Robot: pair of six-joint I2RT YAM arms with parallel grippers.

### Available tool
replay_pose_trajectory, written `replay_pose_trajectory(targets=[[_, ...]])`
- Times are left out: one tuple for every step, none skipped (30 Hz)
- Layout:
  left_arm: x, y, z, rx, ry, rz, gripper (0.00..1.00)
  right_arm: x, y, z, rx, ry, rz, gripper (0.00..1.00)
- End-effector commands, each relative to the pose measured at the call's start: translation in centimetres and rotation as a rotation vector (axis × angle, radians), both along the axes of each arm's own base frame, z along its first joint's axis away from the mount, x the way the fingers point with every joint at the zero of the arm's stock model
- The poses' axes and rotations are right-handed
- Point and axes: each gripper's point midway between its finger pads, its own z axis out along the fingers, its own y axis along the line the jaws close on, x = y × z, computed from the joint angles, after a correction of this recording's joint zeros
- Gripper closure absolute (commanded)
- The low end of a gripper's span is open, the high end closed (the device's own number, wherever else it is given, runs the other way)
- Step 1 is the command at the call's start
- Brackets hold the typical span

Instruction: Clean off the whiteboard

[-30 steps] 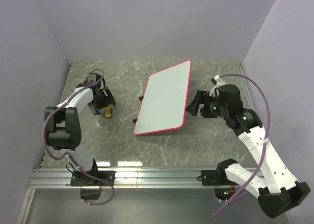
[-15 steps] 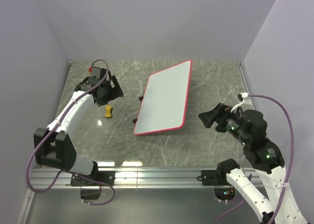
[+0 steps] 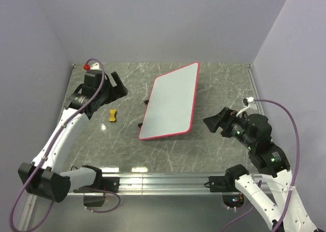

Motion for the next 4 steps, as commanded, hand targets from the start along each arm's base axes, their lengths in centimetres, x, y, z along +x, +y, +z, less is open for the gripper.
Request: replay_pose_trajectory(targets=[[0.18, 0.43, 2.47, -0.002, -0.089, 0.016, 0.0, 0.64, 0.71, 2.59, 0.012, -0.083, 0.039, 0.1], [0.08, 0.52, 2.72, -0.001, -0.097, 0.018, 0.01, 0.67, 0.86, 2.77, 0.006, -0.098, 0.054, 0.11], [-0.08, 0.91, 2.99, 0.007, -0.107, 0.033, 0.01, 0.72, 0.87, 3.03, 0.006, -0.107, 0.055, 0.11], [-0.18, 1.08, 3.1, 0.011, -0.112, 0.039, 0.01, 0.89, 0.64, 3.08, 0.001, -0.107, 0.041, 0.1]])
